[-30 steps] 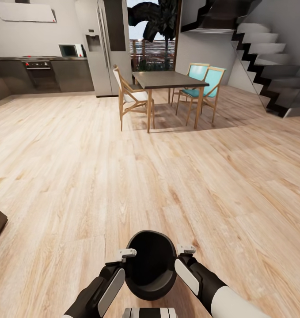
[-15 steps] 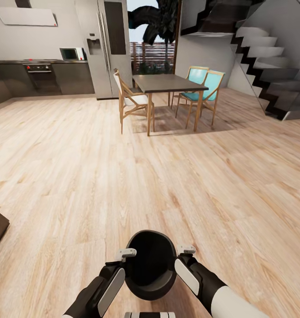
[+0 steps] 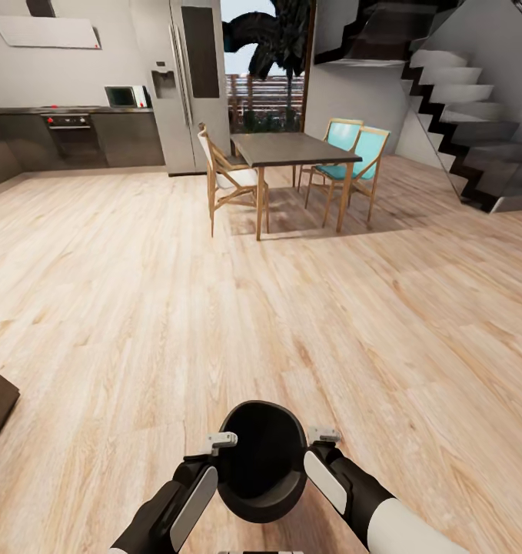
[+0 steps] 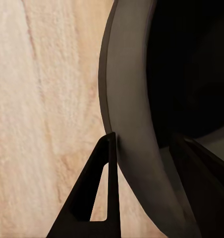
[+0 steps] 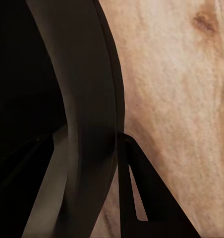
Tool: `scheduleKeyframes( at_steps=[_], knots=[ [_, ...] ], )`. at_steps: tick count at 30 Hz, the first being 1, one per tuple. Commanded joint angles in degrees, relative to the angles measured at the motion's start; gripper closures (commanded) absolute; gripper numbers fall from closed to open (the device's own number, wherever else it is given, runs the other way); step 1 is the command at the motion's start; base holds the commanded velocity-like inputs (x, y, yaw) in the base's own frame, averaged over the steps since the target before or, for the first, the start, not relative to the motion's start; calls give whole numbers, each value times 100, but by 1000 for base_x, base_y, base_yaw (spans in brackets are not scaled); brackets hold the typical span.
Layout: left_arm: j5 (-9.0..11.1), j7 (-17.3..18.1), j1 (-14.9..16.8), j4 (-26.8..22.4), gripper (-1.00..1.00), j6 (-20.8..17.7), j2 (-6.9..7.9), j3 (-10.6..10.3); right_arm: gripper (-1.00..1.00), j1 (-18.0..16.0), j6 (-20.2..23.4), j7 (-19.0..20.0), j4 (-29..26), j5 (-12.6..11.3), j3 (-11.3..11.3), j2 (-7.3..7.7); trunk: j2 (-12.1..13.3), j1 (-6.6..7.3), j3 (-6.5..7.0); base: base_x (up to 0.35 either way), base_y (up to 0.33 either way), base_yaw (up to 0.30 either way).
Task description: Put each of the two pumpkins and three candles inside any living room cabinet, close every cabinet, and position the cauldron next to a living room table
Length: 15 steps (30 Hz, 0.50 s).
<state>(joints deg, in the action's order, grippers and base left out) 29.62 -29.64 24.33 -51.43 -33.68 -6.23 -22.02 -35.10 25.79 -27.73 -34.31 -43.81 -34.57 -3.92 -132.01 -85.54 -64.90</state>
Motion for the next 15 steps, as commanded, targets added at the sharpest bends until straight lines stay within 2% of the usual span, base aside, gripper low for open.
scheduleKeyframes(
  at_steps=[1,15],
  knots=[
    [254,-33,6,-69,100,65,-3,-39,100,-5,38,-48,-6,31,-16,9,39,24,14,0,0,0],
    [254,-33,6,-70,100,46,-10,-39,100,-5,39,-48,-14,30,-12,6,601,331,265,0,0,0]
  ],
)
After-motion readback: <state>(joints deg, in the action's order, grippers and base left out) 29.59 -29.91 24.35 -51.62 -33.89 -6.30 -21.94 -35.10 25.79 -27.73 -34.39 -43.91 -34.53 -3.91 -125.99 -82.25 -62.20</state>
